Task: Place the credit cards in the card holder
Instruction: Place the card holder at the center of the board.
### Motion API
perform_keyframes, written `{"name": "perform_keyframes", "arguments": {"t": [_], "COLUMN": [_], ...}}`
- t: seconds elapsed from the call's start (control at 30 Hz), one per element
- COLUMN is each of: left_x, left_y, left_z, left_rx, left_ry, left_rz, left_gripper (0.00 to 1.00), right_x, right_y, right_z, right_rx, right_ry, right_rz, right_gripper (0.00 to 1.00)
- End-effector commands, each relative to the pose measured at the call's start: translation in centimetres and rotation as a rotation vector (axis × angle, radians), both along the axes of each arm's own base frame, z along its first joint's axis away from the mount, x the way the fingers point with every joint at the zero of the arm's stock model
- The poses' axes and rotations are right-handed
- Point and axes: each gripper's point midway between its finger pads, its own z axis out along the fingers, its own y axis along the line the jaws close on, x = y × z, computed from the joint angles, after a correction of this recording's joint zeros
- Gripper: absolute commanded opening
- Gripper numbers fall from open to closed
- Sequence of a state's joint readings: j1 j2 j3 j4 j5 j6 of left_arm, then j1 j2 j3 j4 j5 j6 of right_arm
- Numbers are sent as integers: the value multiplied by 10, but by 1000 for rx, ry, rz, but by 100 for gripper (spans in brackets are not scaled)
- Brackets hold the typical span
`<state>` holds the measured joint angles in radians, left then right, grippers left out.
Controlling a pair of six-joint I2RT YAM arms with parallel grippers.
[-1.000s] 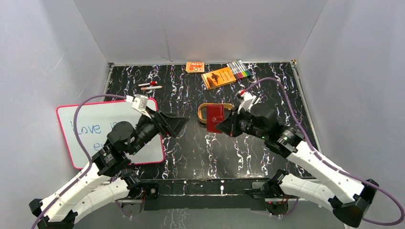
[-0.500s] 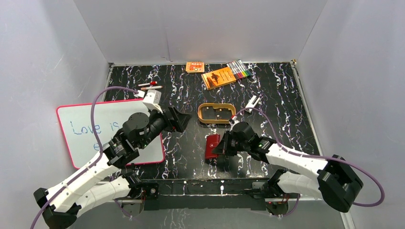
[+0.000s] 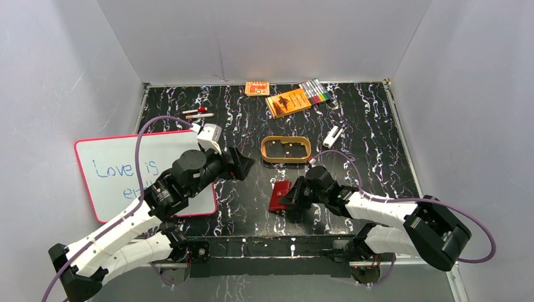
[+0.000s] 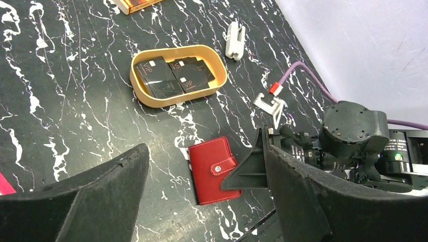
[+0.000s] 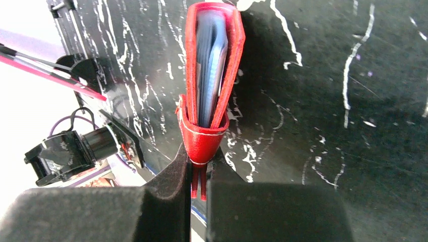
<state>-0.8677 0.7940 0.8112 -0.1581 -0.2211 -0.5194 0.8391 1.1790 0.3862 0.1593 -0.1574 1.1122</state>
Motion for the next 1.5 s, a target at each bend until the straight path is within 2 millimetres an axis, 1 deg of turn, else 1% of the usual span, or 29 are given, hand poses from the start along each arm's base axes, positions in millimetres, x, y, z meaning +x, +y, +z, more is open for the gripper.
{"name": "perform_keyframes", "arguments": {"t": [0.0, 0.23, 0.5, 0.67, 0.77, 0.87, 0.93, 0.97, 1.07, 1.13, 1.2, 1.37, 1.47], "left_x": [-2, -3, -5, -4, -4, -3, -4, -5, -5, -6, -5, -5, -6], "left_y": [0, 4, 4, 2, -1, -1, -1, -1, 1, 2, 2, 0, -1], "left_z": [5, 2, 1, 1, 0, -1, -2, -4, -7, -7, -8, -10, -10], "left_rx": [-8, -5, -13, -14, -11, -8, -6, -4, -1, -2, -1, -2, -3], "left_ry": [-16, -4, 10, 11, 16, 24, 30, 34, 41, 40, 39, 43, 46], "left_rz": [-12, 4, 4, -2, -8, -8, -10, -9, -5, -2, 0, -6, -9], "left_gripper": [81, 81, 81, 81, 80, 80, 80, 80, 80, 80, 80, 80, 80], "right_x": [8, 9, 20, 36, 46, 48, 46, 44, 40, 38, 37, 35, 34], "right_y": [7, -1, -3, 3, 7, 13, 12, 11, 5, 1, -2, -6, -8], "right_z": [17, 15, 6, 11, 6, 0, -5, -8, -12, -13, -12, -14, -15], "right_rx": [76, 61, 59, 82, 67, 71, 54, 47, 28, 12, 8, -3, -16], "right_ry": [-44, -59, -33, -35, -27, 6, 27, 36, 40, 34, 26, 25, 23], "right_rz": [-31, -43, -61, -75, -73, -47, -40, -38, -43, -44, -49, -47, -47], "right_gripper": [0, 0, 0, 0, 0, 0, 0, 6, 30, 39, 42, 45, 48]}}
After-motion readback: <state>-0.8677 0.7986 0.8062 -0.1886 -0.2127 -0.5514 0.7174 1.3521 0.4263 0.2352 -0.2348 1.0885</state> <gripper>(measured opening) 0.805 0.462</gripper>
